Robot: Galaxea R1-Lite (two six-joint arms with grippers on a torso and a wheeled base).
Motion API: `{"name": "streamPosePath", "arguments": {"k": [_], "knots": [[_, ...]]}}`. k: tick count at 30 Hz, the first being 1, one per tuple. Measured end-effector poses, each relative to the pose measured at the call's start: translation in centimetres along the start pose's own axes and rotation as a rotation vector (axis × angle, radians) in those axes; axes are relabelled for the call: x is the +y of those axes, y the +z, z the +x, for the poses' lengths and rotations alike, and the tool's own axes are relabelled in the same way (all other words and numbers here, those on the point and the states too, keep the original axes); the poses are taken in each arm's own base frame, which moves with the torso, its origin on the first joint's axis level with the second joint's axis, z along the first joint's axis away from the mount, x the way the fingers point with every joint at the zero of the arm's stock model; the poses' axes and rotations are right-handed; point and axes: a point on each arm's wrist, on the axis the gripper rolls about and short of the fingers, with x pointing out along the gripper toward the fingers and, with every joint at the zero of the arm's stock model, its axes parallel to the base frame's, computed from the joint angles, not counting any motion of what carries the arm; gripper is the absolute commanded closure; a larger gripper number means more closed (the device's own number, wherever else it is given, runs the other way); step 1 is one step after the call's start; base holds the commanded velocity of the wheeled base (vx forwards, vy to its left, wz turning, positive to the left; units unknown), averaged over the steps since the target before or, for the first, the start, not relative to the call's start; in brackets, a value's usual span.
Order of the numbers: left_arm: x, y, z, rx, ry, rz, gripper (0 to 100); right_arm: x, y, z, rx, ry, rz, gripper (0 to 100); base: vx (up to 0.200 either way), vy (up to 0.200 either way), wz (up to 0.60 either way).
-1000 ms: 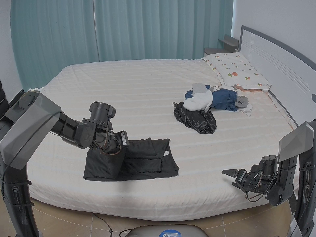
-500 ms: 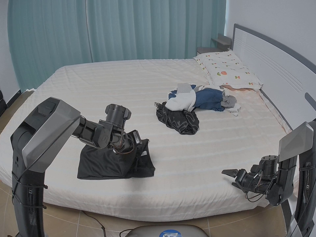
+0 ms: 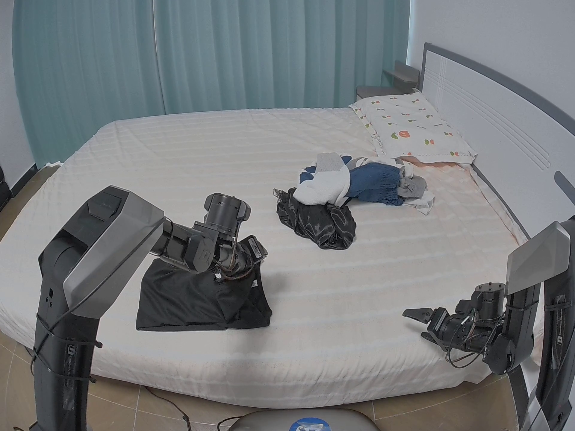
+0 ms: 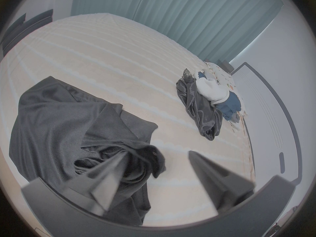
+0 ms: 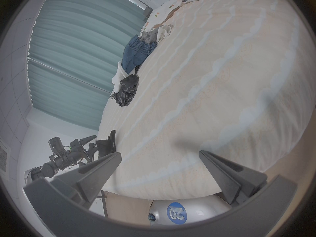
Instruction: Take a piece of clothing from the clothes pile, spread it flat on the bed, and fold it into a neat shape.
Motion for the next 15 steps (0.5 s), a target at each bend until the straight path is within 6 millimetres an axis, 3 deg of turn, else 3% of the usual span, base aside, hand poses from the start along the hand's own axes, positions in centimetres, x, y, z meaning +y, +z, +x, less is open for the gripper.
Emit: {"name": "streamPosePath", "arguments": {"k": [10, 15], "knots": [[-0.1, 2.4, -2.9, 0.001, -0.074, -0.138, 0, 0.0, -0.1, 0.0, 0.002, -0.001, -0.001, 0, 0.000, 0.000, 0.00], [2.8, 4.4, -5.0, -0.009, -0.049, -0.198, 0, 0.0, -0.1, 0.0, 0.004, -0.003, 0.000, 0, 0.000, 0.040, 0.00]]}}
